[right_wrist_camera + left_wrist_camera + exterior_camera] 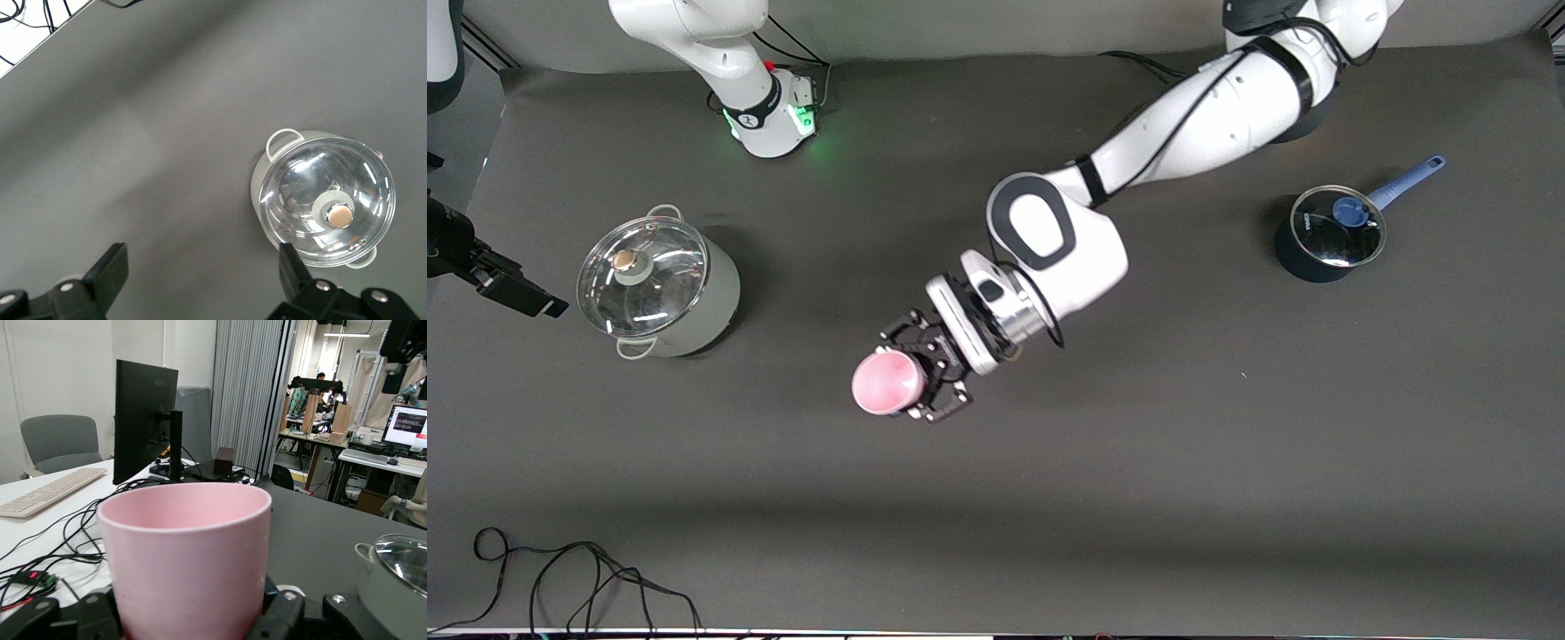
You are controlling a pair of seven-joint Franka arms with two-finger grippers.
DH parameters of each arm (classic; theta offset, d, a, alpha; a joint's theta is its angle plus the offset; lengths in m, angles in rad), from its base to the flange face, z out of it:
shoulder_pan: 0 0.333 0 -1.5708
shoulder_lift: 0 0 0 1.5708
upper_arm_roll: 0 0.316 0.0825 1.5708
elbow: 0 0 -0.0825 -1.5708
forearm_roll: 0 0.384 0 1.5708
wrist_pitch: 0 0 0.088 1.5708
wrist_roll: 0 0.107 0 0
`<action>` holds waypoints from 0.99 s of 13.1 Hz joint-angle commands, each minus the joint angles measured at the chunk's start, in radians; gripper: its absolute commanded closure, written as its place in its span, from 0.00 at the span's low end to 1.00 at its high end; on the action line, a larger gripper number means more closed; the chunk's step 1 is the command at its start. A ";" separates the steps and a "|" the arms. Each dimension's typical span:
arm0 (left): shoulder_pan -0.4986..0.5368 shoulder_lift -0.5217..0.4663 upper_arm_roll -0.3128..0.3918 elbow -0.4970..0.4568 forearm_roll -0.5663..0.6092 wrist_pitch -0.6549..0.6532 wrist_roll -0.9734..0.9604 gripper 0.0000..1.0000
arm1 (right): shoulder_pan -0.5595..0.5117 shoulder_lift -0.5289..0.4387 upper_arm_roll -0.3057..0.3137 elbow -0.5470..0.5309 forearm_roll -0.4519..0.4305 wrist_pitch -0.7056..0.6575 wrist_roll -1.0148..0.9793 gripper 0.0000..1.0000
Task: Transfer pink cup from left to right arm
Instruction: 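Reach the right gripper to the cup rim and close on it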
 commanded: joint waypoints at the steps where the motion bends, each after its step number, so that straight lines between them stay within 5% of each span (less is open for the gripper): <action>1: -0.081 -0.002 0.024 0.053 -0.012 0.040 -0.015 1.00 | 0.017 0.000 0.006 0.023 -0.004 -0.015 0.033 0.00; 5: -0.166 -0.002 0.026 0.099 -0.009 0.101 -0.015 1.00 | 0.109 0.060 0.012 0.153 0.011 -0.133 0.106 0.00; 9: -0.174 -0.002 0.027 0.102 -0.008 0.111 -0.015 1.00 | 0.150 0.146 0.012 0.321 0.157 -0.214 0.233 0.00; 13: -0.174 -0.004 0.026 0.102 -0.002 0.111 -0.015 1.00 | 0.281 0.171 0.013 0.355 0.182 -0.222 0.403 0.00</action>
